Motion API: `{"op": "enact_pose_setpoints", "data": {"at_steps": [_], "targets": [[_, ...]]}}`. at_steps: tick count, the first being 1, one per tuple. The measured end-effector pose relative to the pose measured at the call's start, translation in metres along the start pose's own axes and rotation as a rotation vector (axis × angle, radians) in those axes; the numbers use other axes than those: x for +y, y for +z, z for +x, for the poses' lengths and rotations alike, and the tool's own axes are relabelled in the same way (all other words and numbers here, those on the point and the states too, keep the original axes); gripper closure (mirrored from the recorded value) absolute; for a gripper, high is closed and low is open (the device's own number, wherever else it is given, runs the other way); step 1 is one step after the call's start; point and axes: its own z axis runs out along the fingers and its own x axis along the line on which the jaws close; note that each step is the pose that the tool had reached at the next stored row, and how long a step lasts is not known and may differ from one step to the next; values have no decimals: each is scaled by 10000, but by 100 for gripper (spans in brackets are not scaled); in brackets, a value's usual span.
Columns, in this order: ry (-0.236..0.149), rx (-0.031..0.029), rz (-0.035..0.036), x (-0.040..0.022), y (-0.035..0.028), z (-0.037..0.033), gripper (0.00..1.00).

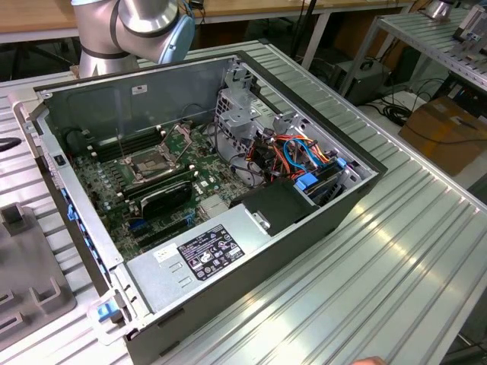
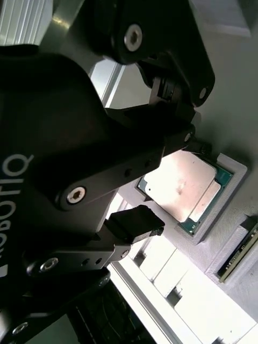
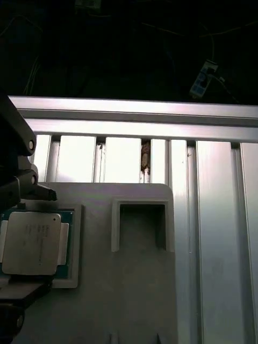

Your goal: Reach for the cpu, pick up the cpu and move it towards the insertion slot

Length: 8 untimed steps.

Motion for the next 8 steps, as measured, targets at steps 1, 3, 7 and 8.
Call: {"op": "enact_pose_setpoints", "data": {"at_steps": [1,3,7,8], "targets": [[0,1,1,-1,11,0,34],[0,1,7,-5,24,-1,34],[0,1,8,-8,32,-2,35],[-1,1,8,-8,32,-2,42]]}}
